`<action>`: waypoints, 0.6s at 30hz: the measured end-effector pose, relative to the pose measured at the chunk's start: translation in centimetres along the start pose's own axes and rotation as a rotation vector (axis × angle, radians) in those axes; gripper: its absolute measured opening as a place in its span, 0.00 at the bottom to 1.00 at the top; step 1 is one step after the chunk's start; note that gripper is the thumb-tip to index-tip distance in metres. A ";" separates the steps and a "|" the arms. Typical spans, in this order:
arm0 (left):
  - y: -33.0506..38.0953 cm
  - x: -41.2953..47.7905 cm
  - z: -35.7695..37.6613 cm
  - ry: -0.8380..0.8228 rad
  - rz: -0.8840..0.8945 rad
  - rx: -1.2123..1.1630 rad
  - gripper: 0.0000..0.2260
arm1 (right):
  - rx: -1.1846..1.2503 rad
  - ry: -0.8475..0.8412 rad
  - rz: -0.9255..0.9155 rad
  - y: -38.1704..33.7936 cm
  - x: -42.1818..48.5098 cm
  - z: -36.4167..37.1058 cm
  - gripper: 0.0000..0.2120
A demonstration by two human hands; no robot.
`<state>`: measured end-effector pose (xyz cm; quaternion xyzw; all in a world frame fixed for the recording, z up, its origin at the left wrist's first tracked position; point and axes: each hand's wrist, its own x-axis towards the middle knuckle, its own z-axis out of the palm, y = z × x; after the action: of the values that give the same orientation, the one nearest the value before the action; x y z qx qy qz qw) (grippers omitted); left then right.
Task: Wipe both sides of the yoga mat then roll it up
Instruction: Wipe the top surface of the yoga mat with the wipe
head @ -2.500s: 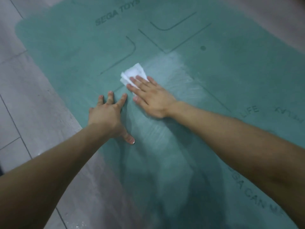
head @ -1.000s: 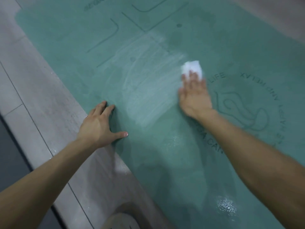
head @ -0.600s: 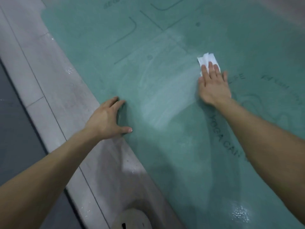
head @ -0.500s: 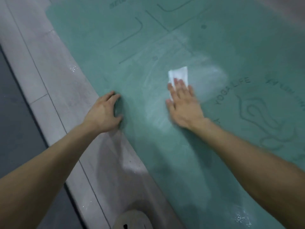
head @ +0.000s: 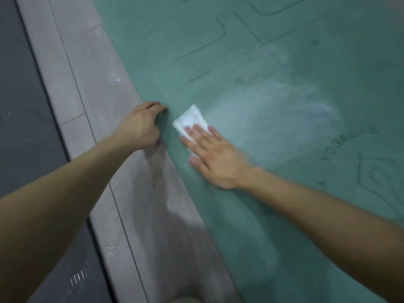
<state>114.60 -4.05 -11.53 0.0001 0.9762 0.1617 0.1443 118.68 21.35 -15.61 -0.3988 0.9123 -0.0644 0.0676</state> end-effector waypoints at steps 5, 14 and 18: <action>-0.5 1.2 0.0 0.004 -0.025 -0.008 0.34 | -0.074 0.050 0.238 9.9 3.3 -2.7 0.33; -3.5 3.1 -1.2 0.023 -0.010 0.019 0.34 | -0.014 -0.114 -0.279 2.4 3.5 -1.8 0.30; -3.6 3.3 -2.3 -0.018 -0.001 0.041 0.31 | 0.011 0.022 0.511 12.4 8.3 -4.6 0.39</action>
<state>110.99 -8.01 -11.53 0.0040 0.9779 0.1417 0.1534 103.39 23.83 -13.85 -0.1543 0.9837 -0.0545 0.0740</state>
